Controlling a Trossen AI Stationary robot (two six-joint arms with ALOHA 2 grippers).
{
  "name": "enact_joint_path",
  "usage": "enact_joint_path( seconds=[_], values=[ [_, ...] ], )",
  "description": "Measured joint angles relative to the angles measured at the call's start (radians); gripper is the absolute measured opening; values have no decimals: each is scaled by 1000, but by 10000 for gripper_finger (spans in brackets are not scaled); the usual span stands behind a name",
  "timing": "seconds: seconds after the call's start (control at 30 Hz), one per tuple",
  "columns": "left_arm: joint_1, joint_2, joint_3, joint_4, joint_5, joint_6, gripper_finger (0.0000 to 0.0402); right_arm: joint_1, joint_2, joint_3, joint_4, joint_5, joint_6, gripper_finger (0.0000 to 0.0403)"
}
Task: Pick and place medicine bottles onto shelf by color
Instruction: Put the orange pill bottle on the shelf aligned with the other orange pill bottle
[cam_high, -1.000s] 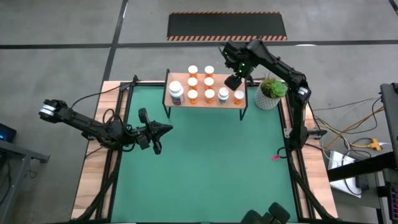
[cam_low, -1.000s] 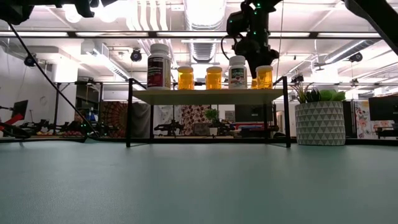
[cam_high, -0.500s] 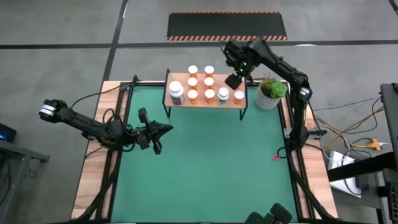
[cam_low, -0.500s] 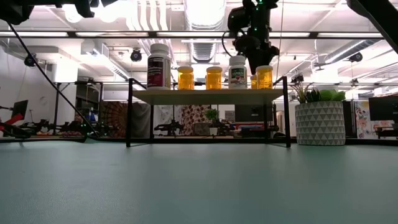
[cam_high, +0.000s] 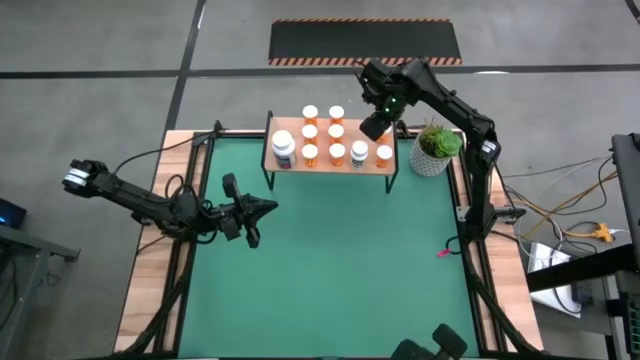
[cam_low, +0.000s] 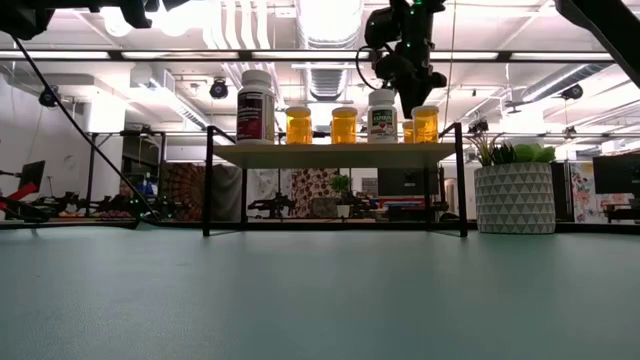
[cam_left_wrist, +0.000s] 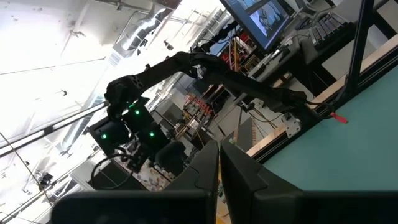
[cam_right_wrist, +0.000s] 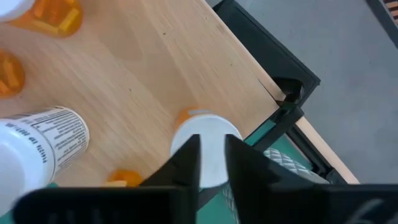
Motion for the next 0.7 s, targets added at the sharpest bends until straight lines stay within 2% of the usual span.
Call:
enact_joint_path(
  seconds=[0.13,0.2,0.7],
  values=[
    [0,0,0,0,0,0,0,1,11,-2,9,1,-3,25],
    [0,0,0,0,0,0,0,1,11,-2,9,1,-5,13],
    [0,0,0,0,0,0,0,5,12,-11,-2,-1,7,9]
  ],
)
